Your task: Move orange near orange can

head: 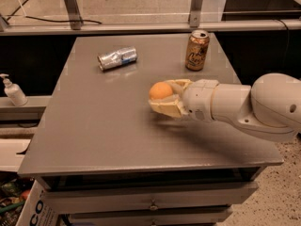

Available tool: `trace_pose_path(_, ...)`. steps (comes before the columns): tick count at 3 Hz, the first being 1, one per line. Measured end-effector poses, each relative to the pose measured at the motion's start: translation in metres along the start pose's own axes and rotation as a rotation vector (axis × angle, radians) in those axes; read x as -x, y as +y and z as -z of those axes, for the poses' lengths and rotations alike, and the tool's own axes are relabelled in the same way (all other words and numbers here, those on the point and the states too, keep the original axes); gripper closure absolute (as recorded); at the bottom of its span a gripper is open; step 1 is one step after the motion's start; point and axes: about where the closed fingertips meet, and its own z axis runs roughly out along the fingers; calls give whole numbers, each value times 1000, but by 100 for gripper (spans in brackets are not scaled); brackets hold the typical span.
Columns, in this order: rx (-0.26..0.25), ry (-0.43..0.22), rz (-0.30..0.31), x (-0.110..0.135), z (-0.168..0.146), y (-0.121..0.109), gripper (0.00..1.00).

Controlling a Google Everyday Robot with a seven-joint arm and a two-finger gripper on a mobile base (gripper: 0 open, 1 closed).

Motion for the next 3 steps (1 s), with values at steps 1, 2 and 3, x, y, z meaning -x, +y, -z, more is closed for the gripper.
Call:
trace_pose_path(1,-78,55,8,-21,8,-36,100)
trace_pose_path(2,-172,78,7,-34,21,-75,100)
trace_pose_path(3,-233,84,18,-34,26,-106,100)
